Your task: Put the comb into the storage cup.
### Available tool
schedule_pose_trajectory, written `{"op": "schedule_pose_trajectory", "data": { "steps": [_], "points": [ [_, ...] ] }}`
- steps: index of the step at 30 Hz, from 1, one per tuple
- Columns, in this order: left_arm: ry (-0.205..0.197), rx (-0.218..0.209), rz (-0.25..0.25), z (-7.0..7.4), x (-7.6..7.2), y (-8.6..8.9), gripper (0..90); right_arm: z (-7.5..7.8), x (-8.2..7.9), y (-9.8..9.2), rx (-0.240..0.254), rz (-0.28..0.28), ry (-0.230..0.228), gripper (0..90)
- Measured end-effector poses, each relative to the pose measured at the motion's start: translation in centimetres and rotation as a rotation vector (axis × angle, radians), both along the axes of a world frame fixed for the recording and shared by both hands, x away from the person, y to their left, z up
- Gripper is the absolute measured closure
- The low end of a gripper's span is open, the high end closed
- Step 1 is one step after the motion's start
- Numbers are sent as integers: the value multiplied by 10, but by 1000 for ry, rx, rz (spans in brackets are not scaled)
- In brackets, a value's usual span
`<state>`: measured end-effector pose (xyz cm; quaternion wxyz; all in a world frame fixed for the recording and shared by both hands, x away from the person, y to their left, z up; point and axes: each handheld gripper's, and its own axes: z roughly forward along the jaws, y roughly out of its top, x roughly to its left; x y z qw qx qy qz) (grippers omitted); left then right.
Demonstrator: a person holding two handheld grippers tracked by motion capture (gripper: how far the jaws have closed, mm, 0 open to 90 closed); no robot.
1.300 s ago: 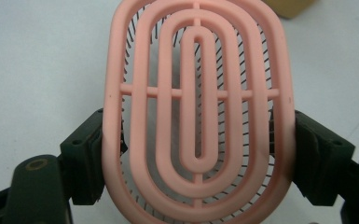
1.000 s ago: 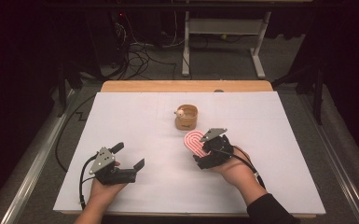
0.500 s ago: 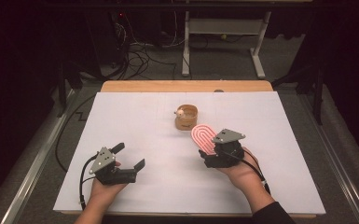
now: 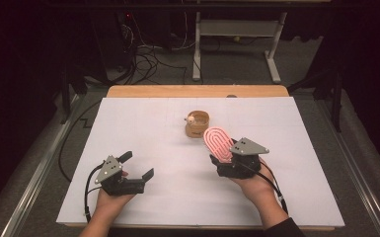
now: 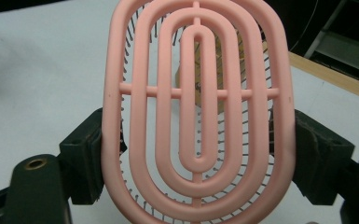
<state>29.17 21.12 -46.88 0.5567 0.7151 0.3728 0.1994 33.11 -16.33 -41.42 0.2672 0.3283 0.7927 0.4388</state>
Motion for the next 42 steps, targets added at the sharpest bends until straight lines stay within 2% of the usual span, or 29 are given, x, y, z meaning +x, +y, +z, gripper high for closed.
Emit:
{"op": "schedule_pose_trajectory", "data": {
  "steps": [11,17,19,24,28,31,32,35,39,42],
  "points": [
    [5,-11,3,0,0,1,0,3,-4,1,112,3,-45,204],
    [8,-13,8,-1,0,1,0,6,-5,2,151,8,-82,203],
    [10,-12,9,-2,0,1,0,6,-6,2,145,6,-105,204],
    [8,-16,10,0,-3,0,0,4,-10,-3,171,2,-152,203],
    [13,-13,-3,0,-3,-3,0,-1,-14,-7,157,-8,-162,204],
    [39,-45,-7,2,0,-6,0,-1,-15,-11,164,-18,-170,203],
    [37,-44,-4,3,1,-8,0,-1,-15,-12,166,-18,-173,203],
    [20,-5,-13,13,6,-18,0,1,-16,-14,173,-21,-183,203],
    [15,-1,-29,21,12,-29,0,1,-17,-14,170,-25,-197,203],
    [28,-4,-29,23,19,-33,0,1,-17,-14,169,-26,-198,203]
  ]
}}
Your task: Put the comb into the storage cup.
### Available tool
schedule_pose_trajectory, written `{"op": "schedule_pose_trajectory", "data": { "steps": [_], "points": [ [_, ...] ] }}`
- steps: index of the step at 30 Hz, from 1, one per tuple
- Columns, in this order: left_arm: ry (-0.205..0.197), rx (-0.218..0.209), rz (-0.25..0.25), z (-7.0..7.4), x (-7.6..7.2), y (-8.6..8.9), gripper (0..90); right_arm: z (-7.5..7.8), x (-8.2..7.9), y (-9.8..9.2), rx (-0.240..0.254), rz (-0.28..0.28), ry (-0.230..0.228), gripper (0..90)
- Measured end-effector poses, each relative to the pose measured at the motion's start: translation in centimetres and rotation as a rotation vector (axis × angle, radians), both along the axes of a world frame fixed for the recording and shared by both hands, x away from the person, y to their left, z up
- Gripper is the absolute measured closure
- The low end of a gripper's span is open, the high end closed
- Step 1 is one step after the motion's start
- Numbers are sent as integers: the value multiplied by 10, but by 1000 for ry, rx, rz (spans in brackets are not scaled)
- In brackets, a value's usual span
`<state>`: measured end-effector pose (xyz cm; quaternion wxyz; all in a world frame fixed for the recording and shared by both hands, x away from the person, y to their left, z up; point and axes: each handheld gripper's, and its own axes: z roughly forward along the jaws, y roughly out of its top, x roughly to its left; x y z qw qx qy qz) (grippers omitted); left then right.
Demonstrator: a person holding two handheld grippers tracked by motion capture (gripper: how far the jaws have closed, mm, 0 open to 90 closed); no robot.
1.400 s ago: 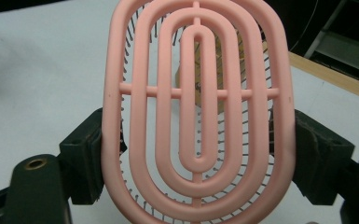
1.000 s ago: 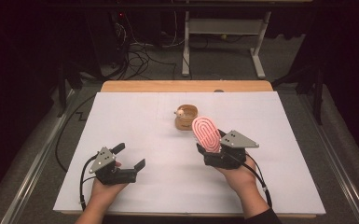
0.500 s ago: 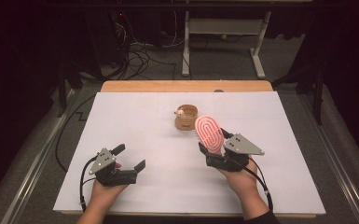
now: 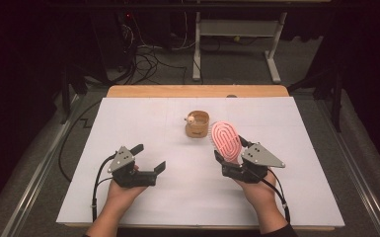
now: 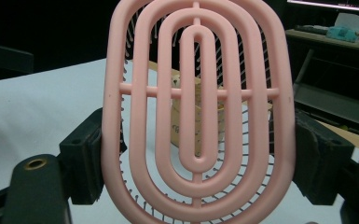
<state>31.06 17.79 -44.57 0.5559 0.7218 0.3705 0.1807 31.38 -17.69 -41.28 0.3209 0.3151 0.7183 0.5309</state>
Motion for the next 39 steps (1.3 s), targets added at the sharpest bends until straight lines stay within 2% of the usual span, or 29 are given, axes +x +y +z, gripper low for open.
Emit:
{"op": "schedule_pose_trajectory", "data": {
  "steps": [9,18,24,27,29,34,39],
  "points": [
    [-10,12,-14,11,12,-7,0,2,-1,-2,6,-11,-14,203],
    [-39,-6,-45,27,24,-23,0,5,-2,-5,4,-23,-32,203],
    [-35,-28,-67,29,31,-36,0,6,-3,-6,1,-33,-42,203],
    [-20,-46,-81,26,34,-42,0,6,-3,-7,1,-36,-45,203],
    [-12,-55,-89,23,35,-46,0,6,-4,-7,2,-38,-48,203],
    [-2,-38,-106,21,34,-49,0,6,-5,-5,-4,-36,-50,203],
    [0,-42,-127,24,25,-48,0,5,-8,0,-17,-35,-60,203]
  ]
}}
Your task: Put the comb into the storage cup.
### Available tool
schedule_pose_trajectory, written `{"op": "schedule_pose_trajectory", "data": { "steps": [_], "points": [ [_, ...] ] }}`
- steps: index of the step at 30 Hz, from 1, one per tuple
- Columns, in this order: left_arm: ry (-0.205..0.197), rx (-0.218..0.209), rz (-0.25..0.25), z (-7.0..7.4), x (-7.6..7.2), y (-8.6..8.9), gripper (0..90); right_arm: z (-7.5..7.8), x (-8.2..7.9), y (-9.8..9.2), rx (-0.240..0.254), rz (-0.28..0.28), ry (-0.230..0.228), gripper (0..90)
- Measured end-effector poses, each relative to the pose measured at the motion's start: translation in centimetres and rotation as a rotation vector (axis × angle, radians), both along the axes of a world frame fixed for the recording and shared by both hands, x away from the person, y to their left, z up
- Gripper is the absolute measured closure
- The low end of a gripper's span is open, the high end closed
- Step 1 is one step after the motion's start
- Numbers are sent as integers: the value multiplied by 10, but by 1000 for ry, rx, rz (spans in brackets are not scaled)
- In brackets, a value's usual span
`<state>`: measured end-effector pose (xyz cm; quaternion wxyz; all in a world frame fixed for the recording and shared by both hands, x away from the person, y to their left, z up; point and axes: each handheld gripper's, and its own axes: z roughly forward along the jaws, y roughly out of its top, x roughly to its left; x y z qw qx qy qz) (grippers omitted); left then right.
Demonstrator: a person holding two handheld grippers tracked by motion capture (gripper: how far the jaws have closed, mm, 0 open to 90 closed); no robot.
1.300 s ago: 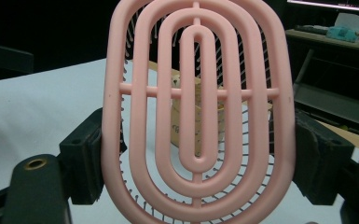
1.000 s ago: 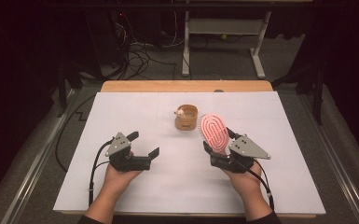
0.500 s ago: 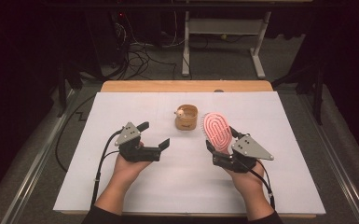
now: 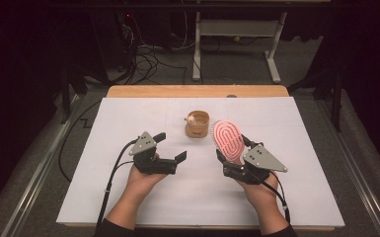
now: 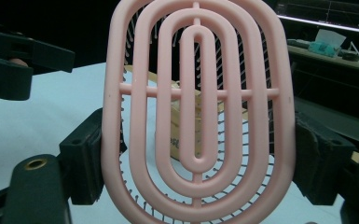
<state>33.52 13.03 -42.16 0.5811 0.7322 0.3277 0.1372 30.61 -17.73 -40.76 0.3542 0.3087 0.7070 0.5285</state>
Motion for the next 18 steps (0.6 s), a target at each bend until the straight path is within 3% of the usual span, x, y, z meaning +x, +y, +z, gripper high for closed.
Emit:
{"op": "schedule_pose_trajectory", "data": {
  "steps": [7,18],
  "points": [
    [-7,-20,-19,5,-9,-2,0,0,-6,6,-13,12,-20,203],
    [-6,-14,-44,7,-14,-6,0,-4,-9,18,-44,40,-27,203]
  ]
}}
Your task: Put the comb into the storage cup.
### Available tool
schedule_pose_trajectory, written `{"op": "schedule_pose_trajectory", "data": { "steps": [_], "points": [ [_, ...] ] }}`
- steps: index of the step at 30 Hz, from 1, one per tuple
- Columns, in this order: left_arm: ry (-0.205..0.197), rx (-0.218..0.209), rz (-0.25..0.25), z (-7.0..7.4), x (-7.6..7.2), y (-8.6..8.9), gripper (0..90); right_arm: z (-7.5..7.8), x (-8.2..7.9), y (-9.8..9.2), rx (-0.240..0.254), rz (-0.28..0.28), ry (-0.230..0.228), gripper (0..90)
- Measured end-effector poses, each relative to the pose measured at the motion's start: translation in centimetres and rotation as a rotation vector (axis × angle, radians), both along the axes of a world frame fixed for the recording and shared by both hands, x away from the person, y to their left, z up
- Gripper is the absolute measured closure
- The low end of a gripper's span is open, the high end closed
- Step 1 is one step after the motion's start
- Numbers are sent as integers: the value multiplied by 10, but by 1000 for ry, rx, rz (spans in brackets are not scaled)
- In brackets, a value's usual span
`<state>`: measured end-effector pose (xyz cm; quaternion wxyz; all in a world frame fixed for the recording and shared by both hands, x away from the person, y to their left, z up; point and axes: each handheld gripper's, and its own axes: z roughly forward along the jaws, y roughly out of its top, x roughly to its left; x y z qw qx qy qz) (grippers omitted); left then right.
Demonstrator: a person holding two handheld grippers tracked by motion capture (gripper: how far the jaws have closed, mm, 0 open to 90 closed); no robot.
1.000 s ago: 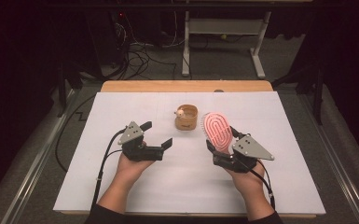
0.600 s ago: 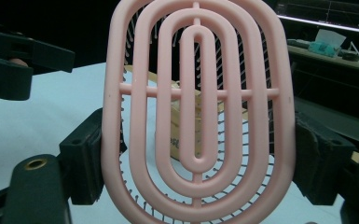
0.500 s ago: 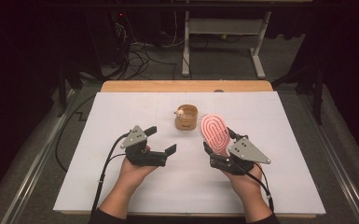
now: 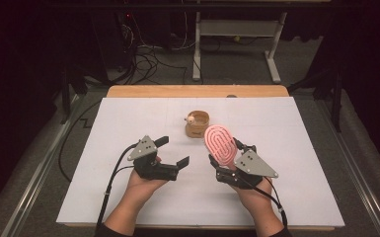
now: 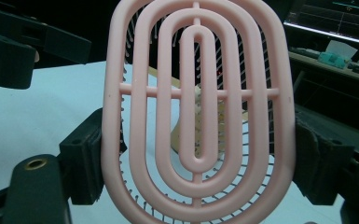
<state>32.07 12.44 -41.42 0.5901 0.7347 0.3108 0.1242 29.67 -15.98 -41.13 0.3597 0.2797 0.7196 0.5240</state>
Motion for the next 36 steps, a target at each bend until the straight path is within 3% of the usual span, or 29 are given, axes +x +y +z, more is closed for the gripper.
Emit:
{"op": "schedule_pose_trajectory", "data": {
  "steps": [20,36],
  "points": [
    [-27,-31,-49,15,-14,-11,0,-8,-9,23,-54,55,-36,202],
    [-16,-31,-82,18,-18,-17,0,-10,-18,37,-79,95,-76,202]
  ]
}}
